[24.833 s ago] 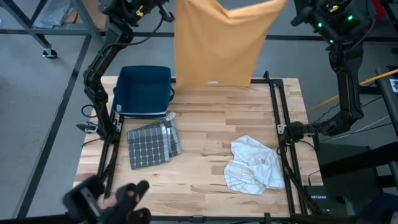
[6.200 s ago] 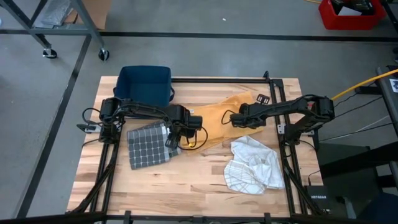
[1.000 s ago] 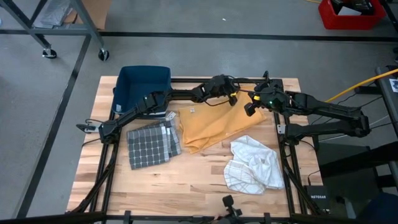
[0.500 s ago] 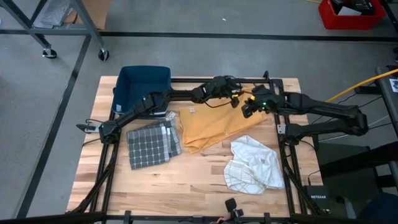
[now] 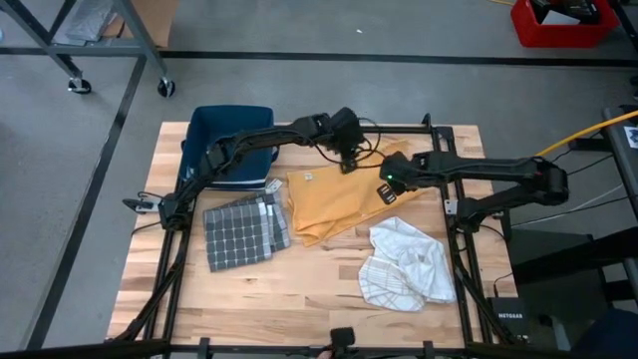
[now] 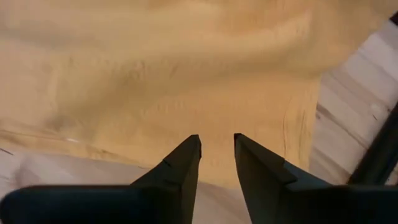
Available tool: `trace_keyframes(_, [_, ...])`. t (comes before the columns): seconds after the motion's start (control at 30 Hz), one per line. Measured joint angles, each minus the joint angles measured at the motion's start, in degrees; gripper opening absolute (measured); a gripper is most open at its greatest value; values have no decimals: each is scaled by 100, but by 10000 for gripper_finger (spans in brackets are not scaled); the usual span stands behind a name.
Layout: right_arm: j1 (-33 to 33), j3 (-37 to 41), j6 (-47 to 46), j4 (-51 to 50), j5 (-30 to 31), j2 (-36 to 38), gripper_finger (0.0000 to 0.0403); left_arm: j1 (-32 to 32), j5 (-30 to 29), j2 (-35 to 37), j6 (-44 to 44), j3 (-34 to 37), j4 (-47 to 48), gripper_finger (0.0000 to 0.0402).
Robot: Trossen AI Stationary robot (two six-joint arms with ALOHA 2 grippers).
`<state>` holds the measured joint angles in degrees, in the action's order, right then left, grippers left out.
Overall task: Fold towel
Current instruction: Fold the yellow towel
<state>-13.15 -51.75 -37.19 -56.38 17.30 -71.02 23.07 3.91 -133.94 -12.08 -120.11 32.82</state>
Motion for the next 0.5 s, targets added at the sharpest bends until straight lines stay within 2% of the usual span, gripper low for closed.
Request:
trace_keyframes(0.1, [-2, 0, 0, -60, 4, -229, 92, -32, -3, -1, -354, 8, 934, 104])
trace_keyframes(0.2, [-2, 0, 0, -63, 0, -434, 75, -82, -3, -21, -520, 238, 1383, 86])
trace_keyframes(0.37, [0, 2, 0, -80, -5, -787, 48, -153, -1, -28, -363, 552, 1782, 56])
trace_keyframes(0.5, [0, 2, -2, -136, -254, -1107, 26, -192, -10, -32, -358, 748, 1811, 34])
